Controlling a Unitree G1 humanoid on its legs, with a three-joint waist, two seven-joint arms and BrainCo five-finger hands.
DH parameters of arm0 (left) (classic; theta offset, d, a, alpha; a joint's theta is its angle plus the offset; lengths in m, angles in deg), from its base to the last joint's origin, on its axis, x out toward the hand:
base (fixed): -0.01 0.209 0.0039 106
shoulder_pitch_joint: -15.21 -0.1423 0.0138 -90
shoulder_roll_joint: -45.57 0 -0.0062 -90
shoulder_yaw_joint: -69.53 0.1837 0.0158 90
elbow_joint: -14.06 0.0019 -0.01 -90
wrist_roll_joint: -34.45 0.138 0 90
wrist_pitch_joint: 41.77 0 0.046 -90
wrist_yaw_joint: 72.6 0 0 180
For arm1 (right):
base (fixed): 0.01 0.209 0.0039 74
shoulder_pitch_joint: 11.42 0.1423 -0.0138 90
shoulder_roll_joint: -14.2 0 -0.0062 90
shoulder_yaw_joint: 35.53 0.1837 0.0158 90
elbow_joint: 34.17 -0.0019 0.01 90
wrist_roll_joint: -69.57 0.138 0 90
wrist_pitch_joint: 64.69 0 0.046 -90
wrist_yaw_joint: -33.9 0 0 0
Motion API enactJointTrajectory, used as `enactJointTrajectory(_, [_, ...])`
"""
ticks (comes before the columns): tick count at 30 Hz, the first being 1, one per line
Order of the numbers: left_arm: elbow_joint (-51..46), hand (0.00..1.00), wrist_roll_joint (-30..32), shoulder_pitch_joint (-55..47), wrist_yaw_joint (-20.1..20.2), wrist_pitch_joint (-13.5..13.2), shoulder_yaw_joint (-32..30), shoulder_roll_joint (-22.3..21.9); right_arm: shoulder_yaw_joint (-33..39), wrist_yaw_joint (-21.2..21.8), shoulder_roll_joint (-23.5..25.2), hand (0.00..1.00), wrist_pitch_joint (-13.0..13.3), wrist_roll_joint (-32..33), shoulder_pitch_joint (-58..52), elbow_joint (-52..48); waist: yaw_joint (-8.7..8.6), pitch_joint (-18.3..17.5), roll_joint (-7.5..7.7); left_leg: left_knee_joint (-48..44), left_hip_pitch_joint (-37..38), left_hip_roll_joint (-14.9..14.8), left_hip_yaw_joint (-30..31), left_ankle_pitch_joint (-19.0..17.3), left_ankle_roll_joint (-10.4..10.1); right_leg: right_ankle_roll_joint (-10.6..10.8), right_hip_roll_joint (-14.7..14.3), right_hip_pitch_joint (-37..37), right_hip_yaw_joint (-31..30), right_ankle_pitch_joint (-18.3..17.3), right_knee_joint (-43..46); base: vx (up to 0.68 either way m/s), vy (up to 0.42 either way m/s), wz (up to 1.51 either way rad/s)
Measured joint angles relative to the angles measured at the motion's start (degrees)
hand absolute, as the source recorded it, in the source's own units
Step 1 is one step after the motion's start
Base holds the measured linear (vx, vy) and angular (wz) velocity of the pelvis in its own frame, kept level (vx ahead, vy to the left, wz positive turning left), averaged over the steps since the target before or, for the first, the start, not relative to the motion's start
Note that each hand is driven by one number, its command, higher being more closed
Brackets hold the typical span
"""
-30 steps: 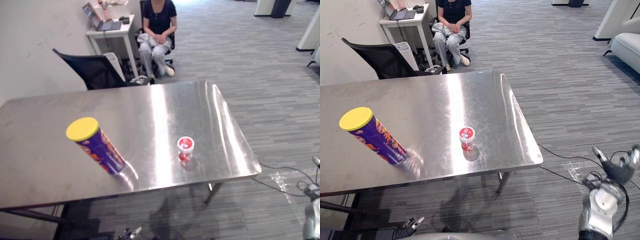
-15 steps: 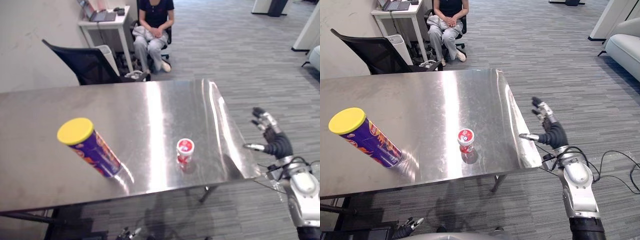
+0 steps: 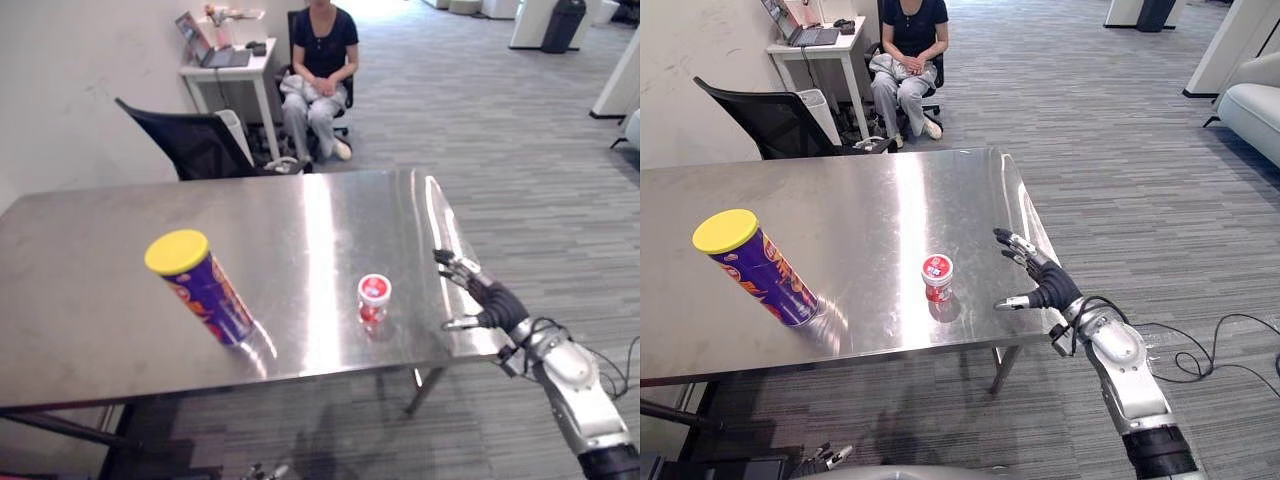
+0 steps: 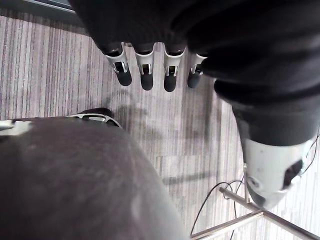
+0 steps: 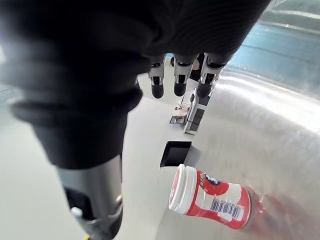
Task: Put the gum and the chips on the shelf.
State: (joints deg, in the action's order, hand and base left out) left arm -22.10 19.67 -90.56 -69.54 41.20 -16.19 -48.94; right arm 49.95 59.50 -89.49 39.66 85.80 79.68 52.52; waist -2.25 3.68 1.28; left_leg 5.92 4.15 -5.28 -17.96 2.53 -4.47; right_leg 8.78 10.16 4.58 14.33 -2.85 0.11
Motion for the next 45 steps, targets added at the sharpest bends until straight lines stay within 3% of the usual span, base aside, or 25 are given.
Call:
enactJointTrajectory(16, [-0.1,0.0,0.4,0.3,0.8,0.1,2.8,1.0,-5.1,-1.6,0.0,0.0,0.3,-7.4,6.7,12.2,0.92,-0.1,-0.29,0.0,0.1,0.3,1.5,0.1,0.1,0.1,0.0,1.6,1.6,0.4,-1.1,0.02,-0.001,0.05])
enactJointTrajectory(45, [-0.2,0.0,2.5,0.3,0.8,1.0,3.3,0.8,-9.0,-3.1,1.7,0.0,0.9,-9.6,12.4,20.8,1.32,0.3,-1.34,0.0,-0.3,0.6,3.7,0.3,0.1,0.1,0.0,3.1,4.0,0.3,-2.0,0.0,-0.002,0.03])
